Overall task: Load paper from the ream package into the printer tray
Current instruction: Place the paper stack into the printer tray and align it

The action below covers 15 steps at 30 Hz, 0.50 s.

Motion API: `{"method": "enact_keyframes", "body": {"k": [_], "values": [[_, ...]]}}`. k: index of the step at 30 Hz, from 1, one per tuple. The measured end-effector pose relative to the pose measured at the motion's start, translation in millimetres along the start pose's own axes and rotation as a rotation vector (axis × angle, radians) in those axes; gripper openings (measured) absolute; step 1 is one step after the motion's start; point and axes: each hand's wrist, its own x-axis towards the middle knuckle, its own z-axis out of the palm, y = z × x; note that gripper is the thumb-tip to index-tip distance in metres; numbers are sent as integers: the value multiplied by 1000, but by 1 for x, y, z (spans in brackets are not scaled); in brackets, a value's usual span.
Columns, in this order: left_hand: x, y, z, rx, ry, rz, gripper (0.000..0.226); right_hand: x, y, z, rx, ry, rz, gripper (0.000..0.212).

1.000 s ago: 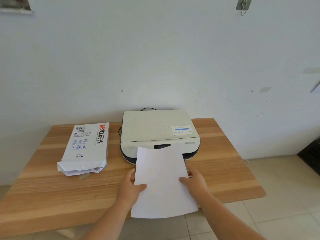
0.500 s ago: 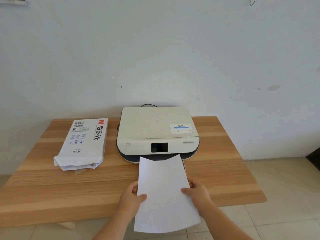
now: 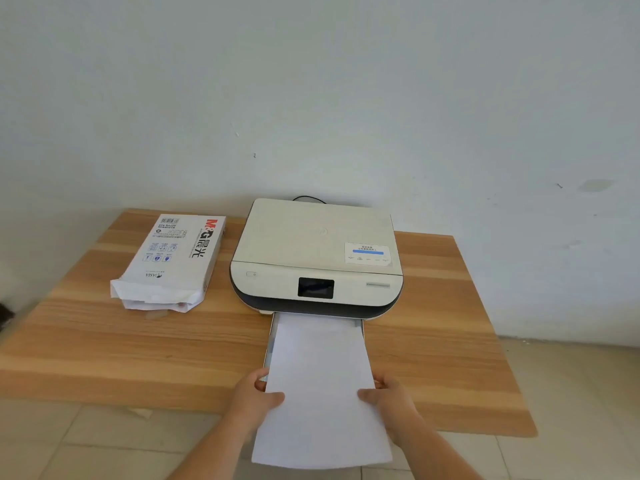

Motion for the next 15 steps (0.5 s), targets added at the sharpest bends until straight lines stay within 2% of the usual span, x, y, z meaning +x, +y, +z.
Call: {"method": "enact_keyframes", "body": {"k": [5, 7, 9, 12, 15], "values": [[1, -4, 6, -123, 4, -108, 66, 10, 10, -1, 66, -21, 65, 33], [3, -7, 5, -180, 9, -167, 63, 15, 14, 0, 74, -31, 114, 26], [6, -9, 3, -209, 9, -231, 48, 20, 21, 1, 76, -7, 171, 19], [9, -11, 0, -180, -28, -249, 22, 28, 33, 2, 55, 48, 219, 26], [13, -12, -4, -167, -46, -256, 14, 32, 36, 4, 40, 55, 252, 28]]}}
